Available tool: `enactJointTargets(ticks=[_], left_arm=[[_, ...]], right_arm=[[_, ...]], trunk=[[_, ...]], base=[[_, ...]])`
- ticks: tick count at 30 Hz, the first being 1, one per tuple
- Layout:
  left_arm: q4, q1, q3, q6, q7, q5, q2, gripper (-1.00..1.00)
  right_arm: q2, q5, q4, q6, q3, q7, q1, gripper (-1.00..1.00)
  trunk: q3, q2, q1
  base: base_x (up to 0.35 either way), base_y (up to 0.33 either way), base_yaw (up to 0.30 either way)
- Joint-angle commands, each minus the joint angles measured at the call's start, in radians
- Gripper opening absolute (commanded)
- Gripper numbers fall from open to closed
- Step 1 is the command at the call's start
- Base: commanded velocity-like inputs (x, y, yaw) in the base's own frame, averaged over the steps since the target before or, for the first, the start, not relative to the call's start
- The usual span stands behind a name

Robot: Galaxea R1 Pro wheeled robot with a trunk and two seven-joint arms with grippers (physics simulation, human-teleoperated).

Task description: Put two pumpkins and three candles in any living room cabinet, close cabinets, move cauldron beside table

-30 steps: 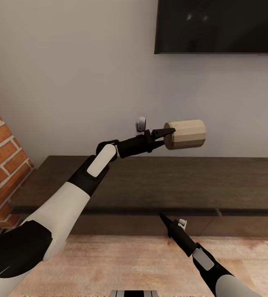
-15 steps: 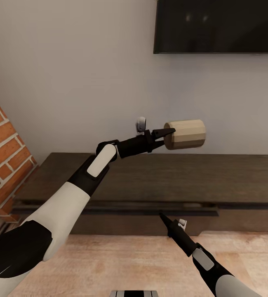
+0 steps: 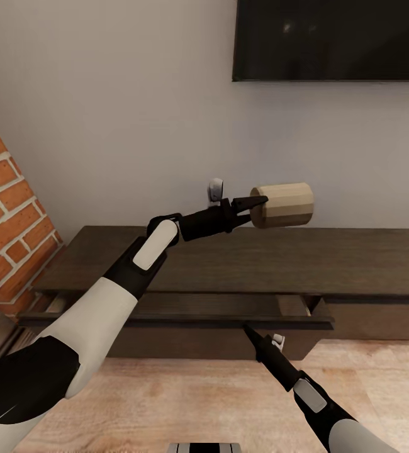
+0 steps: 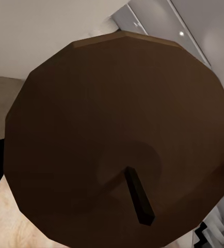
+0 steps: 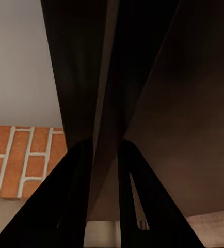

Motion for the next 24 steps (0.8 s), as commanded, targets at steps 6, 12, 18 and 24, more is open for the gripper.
enactJointTargets(ticks=[6,12,18,24], left_arm=[[0.000,0.000,0.001,0.006,-0.001,0.008,0.000,-1.00],[0.000,0.000,0.000,0.006,-0.001,0.008,0.000,-1.00],[0.000,-0.001,0.001,0.006,-0.001,0.008,0.000,-1.00],[0.000,-0.001,0.000,0.006,-0.001,0.008,0.000,-1.00]], right_arm=[[-0.002,-0.006,0.007,0.001,0.004,0.000,0.000,-1.00],[-0.002,-0.006,0.007,0.001,0.005,0.000,0.000,-1.00],[-0.002,-0.006,0.007,0.001,0.006,0.000,0.000,-1.00],[-0.002,-0.006,0.007,0.001,0.004,-0.002,0.000,-1.00]], trunk=[[-0.001,0.000,0.000],[-0.001,0.000,0.000],[-0.001,0.000,0.000],[-0.001,0.000,0.000]], base=[[-0.162,0.000,0.000],[-0.162,0.000,0.000],[-0.162,0.000,0.000],[-0.165,0.000,0.000]])
